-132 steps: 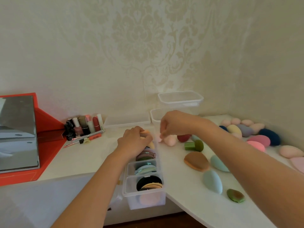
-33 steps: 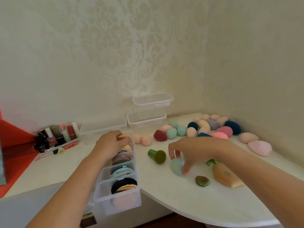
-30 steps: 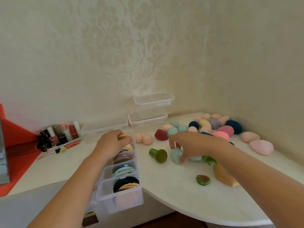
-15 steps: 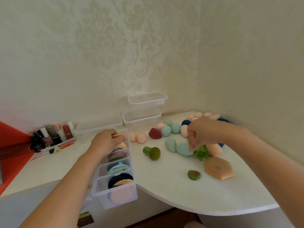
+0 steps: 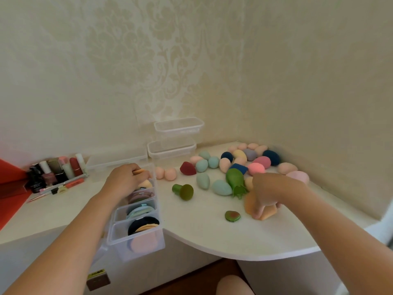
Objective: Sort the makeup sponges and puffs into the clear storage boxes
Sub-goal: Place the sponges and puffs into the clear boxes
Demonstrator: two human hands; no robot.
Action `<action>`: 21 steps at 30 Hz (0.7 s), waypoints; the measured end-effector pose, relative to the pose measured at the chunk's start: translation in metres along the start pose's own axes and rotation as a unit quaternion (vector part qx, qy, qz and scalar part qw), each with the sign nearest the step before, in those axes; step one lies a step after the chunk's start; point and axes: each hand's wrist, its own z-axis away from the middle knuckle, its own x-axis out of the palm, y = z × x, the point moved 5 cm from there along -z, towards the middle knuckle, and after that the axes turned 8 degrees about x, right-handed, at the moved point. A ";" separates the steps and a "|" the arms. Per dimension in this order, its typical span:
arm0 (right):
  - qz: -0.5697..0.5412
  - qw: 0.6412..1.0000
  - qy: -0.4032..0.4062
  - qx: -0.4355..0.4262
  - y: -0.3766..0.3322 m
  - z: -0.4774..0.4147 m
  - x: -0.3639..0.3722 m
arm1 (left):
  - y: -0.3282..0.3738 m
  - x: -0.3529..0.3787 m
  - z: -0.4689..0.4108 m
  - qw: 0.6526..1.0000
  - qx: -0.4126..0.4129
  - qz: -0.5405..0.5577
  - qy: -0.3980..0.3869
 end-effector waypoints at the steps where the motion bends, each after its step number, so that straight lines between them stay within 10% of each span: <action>1: -0.011 1.000 -0.001 0.006 0.002 0.001 -0.001 | 0.000 0.000 0.000 1.000 0.000 0.000 -0.001; 12: -0.230 0.949 0.215 -0.008 0.000 0.015 -0.072 | -0.002 0.003 -0.001 1.000 -0.018 -0.004 -0.007; 21: -0.356 0.863 0.223 -0.281 -0.149 -0.011 -0.094 | -0.002 0.007 0.001 0.999 -0.023 -0.028 -0.041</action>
